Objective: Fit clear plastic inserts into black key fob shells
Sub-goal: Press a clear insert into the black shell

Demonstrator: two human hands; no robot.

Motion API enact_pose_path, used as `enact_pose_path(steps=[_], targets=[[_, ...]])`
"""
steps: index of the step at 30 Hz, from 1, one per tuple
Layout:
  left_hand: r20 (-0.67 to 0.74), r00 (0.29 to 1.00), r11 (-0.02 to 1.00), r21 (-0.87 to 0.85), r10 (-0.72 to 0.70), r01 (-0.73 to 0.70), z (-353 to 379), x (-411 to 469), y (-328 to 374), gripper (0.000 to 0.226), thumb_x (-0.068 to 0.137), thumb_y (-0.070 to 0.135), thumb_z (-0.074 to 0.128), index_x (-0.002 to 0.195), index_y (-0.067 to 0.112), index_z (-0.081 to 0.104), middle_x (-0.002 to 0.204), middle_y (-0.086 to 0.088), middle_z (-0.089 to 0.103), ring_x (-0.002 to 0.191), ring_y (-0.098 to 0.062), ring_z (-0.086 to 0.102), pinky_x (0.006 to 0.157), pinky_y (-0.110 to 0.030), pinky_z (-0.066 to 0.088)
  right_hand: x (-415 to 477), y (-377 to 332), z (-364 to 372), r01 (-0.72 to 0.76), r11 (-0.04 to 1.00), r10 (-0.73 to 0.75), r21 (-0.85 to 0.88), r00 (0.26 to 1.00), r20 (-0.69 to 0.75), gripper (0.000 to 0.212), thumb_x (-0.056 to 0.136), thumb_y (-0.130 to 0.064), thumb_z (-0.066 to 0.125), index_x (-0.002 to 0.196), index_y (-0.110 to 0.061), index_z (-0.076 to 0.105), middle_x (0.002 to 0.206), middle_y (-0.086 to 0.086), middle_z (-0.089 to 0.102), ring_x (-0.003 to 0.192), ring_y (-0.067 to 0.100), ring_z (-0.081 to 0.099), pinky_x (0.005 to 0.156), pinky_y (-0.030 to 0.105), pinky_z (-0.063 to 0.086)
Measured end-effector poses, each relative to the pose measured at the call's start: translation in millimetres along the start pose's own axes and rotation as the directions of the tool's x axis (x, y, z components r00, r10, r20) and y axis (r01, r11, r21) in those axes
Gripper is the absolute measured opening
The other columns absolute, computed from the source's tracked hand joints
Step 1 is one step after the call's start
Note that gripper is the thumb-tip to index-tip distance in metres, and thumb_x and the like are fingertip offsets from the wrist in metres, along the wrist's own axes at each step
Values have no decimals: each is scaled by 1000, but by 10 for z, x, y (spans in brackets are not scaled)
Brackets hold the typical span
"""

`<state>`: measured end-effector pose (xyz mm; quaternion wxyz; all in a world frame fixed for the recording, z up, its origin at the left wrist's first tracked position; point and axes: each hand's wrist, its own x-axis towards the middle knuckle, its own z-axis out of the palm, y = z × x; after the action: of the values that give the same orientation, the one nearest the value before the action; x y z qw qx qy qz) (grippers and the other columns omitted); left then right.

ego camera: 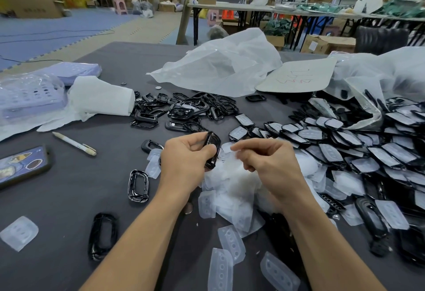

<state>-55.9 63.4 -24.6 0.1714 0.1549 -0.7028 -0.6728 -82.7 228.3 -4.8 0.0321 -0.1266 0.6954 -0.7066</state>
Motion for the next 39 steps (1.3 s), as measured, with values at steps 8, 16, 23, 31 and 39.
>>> enact_pose_path(steps=[8,16,23,31,39], targets=[[212,977,999,-34,17,-10,104,-142,76,45,98,8,68,83,49,81,77,2,80,65,-7,65,63,-24,57,-47,53,67,116,952,-142,-284,987,-72,13,79,-16,87,74,-25,80,65,-3,74,54,11,66,58,28,56],[306,944,954,-227,-121,195,118,-176,158,34,98,1,58,90,19,85,75,-10,73,64,-14,68,60,-26,59,-58,61,108,207,858,-325,-471,928,-185,17,80,-27,86,69,-25,73,63,-15,71,61,8,69,58,19,52],[315,945,964,-211,-88,161,113,-207,186,30,96,3,62,90,21,85,85,-17,74,74,-22,68,64,-26,60,-61,64,112,207,828,-361,-521,908,-212,16,81,-24,84,71,-25,71,66,-16,69,65,10,67,64,33,56],[310,951,978,-188,-24,86,123,-231,188,33,91,-12,62,92,14,84,74,-14,74,63,-19,64,60,-23,58,-36,47,109,113,879,-253,-464,935,-250,16,77,-29,86,72,-25,71,66,-12,70,64,8,67,65,30,56],[266,964,982,-177,-14,63,151,-227,161,34,92,-9,63,92,19,84,77,-13,78,63,-16,68,63,-23,59,-16,42,93,80,935,-157,-345,967,-201,15,82,-22,82,71,-22,73,63,-8,69,56,2,59,57,17,47]])
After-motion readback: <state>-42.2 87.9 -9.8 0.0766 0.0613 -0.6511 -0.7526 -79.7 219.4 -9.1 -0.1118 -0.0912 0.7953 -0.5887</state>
